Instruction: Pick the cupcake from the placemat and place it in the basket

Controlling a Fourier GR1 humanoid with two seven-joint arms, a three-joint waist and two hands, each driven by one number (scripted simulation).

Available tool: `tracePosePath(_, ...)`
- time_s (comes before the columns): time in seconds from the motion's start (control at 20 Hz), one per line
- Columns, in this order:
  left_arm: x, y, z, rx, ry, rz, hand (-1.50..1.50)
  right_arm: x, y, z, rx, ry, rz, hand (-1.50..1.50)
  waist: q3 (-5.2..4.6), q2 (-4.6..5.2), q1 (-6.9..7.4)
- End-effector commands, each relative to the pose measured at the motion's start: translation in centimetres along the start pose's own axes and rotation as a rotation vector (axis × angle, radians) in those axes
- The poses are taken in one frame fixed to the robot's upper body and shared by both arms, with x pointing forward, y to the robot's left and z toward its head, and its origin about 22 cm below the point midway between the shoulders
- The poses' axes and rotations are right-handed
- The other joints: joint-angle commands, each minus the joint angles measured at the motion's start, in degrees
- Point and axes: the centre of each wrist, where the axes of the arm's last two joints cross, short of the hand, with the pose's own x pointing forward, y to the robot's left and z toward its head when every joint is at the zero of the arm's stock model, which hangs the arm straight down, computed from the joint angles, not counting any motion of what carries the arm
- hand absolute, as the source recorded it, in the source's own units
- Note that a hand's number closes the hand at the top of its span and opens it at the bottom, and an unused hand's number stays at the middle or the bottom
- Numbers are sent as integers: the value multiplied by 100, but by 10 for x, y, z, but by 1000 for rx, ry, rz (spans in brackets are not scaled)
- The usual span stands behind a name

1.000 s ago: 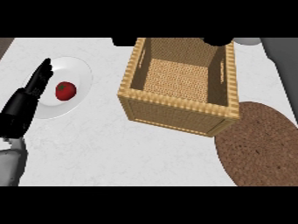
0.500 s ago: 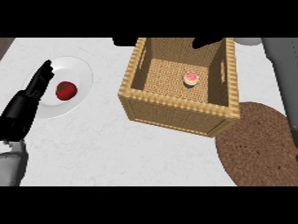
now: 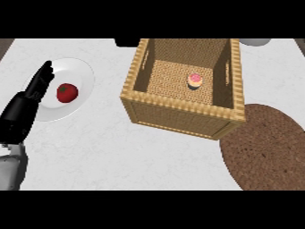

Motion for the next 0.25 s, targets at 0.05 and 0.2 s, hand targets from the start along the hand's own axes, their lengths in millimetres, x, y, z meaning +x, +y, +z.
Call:
tracePosePath(0.05, -9, -11, 16, 2, 13, -5, 0, -48, -57, 0, -186, 68, -128, -150, 3, -8, -11)
tracePosePath(0.2, 3, 12, -3, 19, 4, -9, 0, -48, -86, 2, -260, 62, -172, -150, 0, -1, -18)
